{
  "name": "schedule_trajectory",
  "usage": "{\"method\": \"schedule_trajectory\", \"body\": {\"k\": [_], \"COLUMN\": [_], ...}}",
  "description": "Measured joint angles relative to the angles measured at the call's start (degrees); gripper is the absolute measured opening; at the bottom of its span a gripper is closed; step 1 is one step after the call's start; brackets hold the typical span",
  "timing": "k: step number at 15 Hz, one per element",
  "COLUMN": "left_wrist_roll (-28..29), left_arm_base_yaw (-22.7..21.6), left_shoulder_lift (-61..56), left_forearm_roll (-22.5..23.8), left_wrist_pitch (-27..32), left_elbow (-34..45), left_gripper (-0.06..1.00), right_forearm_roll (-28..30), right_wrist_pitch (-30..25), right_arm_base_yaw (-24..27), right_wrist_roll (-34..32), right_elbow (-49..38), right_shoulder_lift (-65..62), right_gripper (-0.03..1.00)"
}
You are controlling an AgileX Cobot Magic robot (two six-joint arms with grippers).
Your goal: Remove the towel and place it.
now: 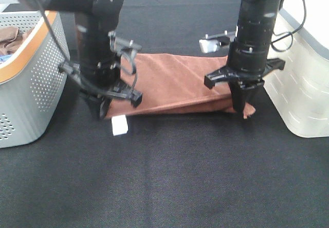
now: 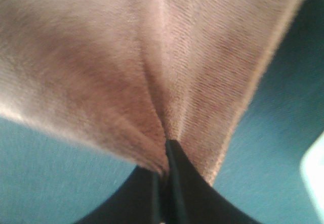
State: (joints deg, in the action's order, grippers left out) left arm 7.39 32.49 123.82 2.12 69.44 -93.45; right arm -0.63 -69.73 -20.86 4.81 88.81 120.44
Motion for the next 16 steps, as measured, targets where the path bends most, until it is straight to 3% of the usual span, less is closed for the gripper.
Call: {"method": "schedule_trajectory", "body": {"k": [5, 6, 7, 10, 11, 14, 16], "left_wrist_roll": [-0.46, -0.57, -0.57, -0.57, -0.57, -0.57, -0.57], "left_arm_base_yaw": [0.0, 0.0, 0.0, 0.0, 0.0, 0.0, 0.0], "left_shoulder_lift": [-0.69, -1.32, -1.32, -1.95, -1.95, -1.95, -2.01], "left_forearm_roll": [-3.21, -3.09, -3.09, -2.75, -2.75, -2.75, -2.75], "left_wrist_pitch": [-0.86, -0.74, -0.74, -0.52, -0.34, -0.29, -0.23], "left_elbow": [6.3, 6.65, 6.65, 6.88, 6.93, 6.93, 6.93], "left_gripper": [0.0, 0.0, 0.0, 0.03, 0.14, 0.5, 0.57], "right_forearm_roll": [-1.6, -2.12, -2.12, -3.61, -3.84, -4.01, -4.13], "right_wrist_pitch": [0.17, 0.17, 0.17, 0.17, 0.17, 0.11, 0.06], "right_arm_base_yaw": [0.0, 0.0, 0.0, 0.0, 0.0, 0.0, 0.0], "right_wrist_roll": [0.0, 0.0, 0.0, 0.0, 0.0, -0.06, -0.69], "right_elbow": [-2.81, -2.81, -2.81, -2.81, -2.81, -2.81, -2.81], "right_shoulder_lift": [0.0, 0.0, 0.0, 0.0, 0.0, -0.06, -0.8], "right_gripper": [0.0, 0.07, 0.07, 0.38, 0.51, 0.58, 0.59]}}
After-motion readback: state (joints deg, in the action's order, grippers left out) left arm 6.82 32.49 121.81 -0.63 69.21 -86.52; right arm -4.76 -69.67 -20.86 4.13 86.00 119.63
